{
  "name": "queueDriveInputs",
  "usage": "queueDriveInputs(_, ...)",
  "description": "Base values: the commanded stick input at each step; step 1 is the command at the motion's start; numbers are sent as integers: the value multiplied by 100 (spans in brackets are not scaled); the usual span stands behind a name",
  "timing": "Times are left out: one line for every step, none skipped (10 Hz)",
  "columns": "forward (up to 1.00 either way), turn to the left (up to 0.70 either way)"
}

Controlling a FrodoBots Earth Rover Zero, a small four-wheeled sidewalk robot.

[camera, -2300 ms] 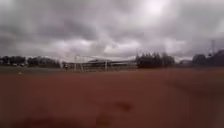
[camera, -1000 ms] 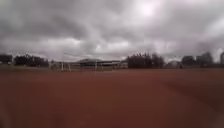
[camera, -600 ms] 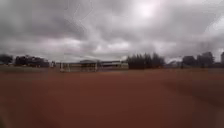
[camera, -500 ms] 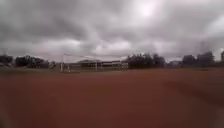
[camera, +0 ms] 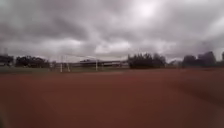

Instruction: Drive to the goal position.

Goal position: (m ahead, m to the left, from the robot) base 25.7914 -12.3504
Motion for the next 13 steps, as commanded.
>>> queueDriveInputs(70,0)
queueDriveInputs(70,0)
queueDriveInputs(70,0)
queueDriveInputs(70,0)
queueDriveInputs(70,0)
queueDriveInputs(70,0)
queueDriveInputs(70,0)
queueDriveInputs(70,0)
queueDriveInputs(70,0)
queueDriveInputs(70,0)
queueDriveInputs(70,0)
queueDriveInputs(70,0)
queueDriveInputs(70,0)
